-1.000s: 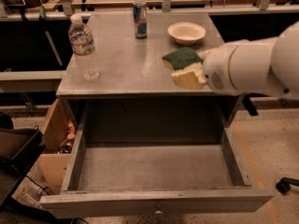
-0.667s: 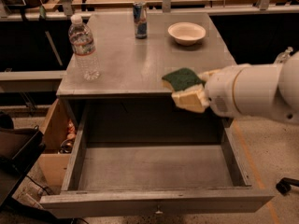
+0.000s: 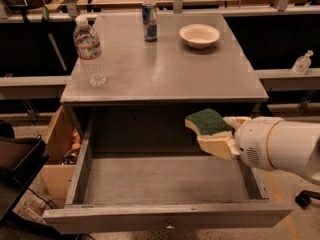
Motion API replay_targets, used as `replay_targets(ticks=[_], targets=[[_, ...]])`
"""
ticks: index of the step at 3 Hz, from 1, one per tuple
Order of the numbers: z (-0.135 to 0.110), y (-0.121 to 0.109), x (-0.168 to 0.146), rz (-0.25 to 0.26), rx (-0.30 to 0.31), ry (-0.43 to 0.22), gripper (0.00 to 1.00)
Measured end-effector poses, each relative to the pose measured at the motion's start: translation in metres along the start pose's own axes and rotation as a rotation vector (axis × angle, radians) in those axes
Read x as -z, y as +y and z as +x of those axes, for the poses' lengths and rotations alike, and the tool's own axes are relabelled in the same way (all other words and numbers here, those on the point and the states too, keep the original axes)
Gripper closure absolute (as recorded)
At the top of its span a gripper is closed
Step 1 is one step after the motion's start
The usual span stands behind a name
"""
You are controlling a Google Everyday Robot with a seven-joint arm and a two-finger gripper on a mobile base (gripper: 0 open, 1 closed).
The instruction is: Place sponge into top drawer
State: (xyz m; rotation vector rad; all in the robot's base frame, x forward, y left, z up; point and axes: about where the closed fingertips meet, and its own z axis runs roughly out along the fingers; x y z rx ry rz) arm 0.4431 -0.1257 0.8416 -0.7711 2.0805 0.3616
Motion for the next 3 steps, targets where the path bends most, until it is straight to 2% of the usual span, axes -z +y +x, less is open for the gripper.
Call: replay_targets(ticks=[1, 2, 3], targets=[[0.012, 0.009, -0.022, -0.047, 0.008, 0.022, 1.0], [0.051, 0.028, -0.065, -0.158, -0.004, 0.058, 1.0], [0.099, 0.044, -0.122, -0.344, 0.034, 0.078, 1.0]])
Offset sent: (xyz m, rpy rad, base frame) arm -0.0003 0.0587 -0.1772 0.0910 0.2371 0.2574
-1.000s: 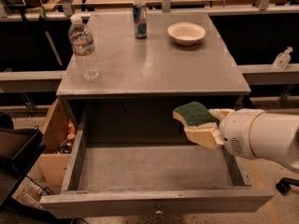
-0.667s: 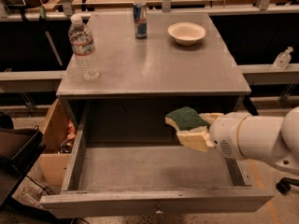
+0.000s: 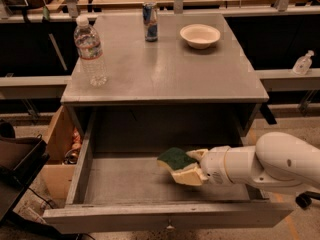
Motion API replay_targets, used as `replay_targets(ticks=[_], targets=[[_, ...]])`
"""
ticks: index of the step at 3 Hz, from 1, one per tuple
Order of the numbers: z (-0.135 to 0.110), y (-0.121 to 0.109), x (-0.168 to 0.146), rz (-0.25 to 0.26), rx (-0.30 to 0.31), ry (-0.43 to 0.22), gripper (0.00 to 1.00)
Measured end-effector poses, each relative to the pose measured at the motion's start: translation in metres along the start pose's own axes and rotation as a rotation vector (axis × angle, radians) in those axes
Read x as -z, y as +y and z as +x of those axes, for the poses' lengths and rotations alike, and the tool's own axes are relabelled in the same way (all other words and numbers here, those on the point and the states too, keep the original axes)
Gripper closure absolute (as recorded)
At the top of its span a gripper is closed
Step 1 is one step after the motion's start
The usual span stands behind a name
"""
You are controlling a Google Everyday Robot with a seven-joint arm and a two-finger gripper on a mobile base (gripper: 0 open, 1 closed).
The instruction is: Place sponge into top drawer
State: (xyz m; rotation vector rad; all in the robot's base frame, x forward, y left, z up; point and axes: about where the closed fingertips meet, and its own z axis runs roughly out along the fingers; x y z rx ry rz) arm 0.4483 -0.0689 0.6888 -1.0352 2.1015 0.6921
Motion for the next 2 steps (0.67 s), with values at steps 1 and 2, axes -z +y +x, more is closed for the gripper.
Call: replay_targets(ticks=[1, 2], targets=[[0.0212, -0.0046, -0.037, -0.144, 0.067, 0.002, 1.0], [0.0247, -0.0031, -0.0411, -0.157, 0.06, 0.001, 0.82]])
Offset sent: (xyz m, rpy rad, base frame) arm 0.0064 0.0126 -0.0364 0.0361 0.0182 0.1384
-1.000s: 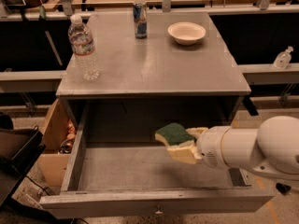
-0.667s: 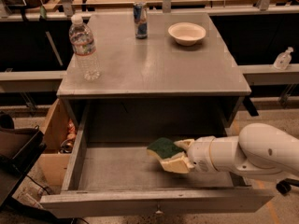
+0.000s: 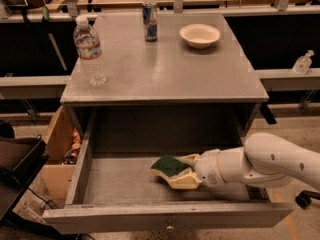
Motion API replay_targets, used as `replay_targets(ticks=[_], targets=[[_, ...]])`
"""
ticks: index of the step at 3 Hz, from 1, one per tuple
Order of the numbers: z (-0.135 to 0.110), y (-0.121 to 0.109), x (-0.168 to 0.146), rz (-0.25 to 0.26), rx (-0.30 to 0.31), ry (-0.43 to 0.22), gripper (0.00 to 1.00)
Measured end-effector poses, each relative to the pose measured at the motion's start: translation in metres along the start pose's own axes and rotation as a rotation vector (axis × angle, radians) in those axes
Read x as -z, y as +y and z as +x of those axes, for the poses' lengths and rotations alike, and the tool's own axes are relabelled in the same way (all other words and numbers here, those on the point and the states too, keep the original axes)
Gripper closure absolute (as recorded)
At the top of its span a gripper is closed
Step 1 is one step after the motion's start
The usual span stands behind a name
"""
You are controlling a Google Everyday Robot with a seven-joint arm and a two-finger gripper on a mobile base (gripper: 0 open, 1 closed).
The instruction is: Place sponge into top drawer
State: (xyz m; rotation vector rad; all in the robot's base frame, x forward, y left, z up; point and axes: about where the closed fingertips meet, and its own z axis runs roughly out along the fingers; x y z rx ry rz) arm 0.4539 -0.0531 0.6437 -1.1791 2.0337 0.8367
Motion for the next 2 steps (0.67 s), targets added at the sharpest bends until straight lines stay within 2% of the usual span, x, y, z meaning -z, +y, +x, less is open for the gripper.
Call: replay_targets(ticks=[2], targets=[[-0.0014, 0.0018, -0.0017, -0.005, 0.004, 0.001, 0.35]])
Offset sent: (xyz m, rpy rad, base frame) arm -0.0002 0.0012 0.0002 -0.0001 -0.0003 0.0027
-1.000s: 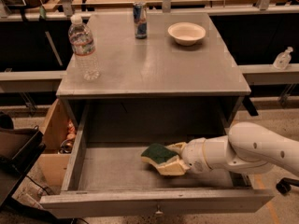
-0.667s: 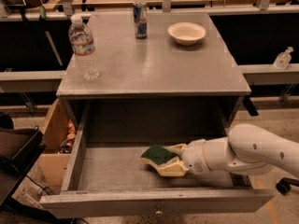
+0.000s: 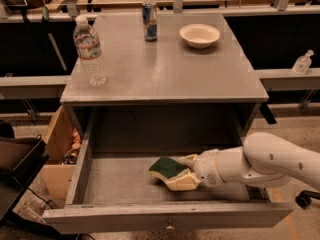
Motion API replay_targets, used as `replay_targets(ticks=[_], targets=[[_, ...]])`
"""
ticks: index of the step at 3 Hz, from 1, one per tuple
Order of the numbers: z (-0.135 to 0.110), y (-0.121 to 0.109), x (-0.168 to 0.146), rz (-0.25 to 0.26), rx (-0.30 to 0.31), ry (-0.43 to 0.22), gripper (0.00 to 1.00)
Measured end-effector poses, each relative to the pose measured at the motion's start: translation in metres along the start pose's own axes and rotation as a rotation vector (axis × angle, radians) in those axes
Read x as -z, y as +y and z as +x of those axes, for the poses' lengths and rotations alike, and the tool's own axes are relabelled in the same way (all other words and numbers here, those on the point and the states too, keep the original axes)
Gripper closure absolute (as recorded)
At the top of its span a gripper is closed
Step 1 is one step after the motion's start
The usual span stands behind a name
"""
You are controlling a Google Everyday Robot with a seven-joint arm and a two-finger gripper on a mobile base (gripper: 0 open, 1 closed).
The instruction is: Place sponge into top drawer
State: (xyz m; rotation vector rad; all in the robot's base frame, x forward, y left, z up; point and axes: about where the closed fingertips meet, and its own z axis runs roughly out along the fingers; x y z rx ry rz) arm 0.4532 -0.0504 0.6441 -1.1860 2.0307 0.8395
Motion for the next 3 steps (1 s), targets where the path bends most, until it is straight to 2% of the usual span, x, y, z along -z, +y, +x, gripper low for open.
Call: replay_targets(ticks=[1, 2, 3], targets=[[-0.0007, 0.0009, -0.0009, -0.002, 0.002, 0.001, 0.12], [-0.0013, 0.0017, -0.0017, -0.004, 0.004, 0.001, 0.0], [-0.0013, 0.0018, -0.0017, -0.005, 0.004, 0.001, 0.0]])
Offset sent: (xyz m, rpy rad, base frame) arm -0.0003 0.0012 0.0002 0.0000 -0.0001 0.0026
